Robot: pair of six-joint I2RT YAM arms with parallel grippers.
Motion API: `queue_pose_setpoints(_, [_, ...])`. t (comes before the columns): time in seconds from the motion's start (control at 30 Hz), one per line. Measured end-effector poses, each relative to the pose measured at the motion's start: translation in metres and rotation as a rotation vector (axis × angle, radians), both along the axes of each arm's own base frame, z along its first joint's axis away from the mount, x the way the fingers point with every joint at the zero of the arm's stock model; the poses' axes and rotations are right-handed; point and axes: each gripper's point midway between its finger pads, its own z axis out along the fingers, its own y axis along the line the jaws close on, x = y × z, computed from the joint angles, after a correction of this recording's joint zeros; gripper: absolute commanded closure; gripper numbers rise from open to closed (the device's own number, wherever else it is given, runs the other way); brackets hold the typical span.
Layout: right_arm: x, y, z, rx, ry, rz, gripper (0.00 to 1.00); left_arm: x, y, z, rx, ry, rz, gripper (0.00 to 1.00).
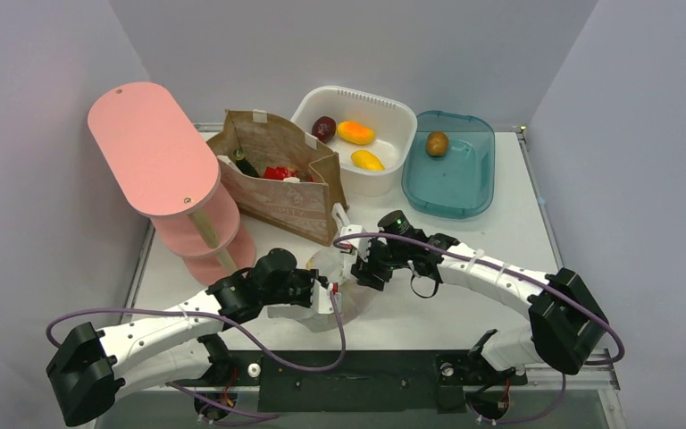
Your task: Untie the knot of the grocery bags and take out the mixed food
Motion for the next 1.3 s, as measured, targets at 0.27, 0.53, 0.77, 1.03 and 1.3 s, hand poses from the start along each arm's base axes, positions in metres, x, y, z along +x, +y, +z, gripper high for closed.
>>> queue_pose_setpoints(0.27, [0.011,-0.009,-0.003,-0.050,-0.049,-0.046,1.00,0.003,-0.001,0.003,-0.007,-0.008,0.010,1.00])
queue_pose_setpoints(0.53, [0.023,-0.027,0.020,0.022,-0.049,-0.136,1.00,0.012,0.007,0.023,-0.071,-0.061,0.024,1.00])
queue_pose_setpoints(0.77, [0.030,-0.047,0.021,0.031,-0.018,-0.186,1.00,0.012,0.017,0.018,-0.059,-0.064,0.017,1.00])
queue_pose_setpoints(1.03, [0.030,-0.067,0.027,0.044,-0.003,-0.219,1.00,0.015,0.026,0.017,-0.050,-0.064,0.017,1.00])
queue_pose_setpoints(1.3, [0.023,-0.077,0.027,0.075,0.031,-0.255,1.00,0.013,0.037,0.016,-0.051,-0.069,0.001,0.65])
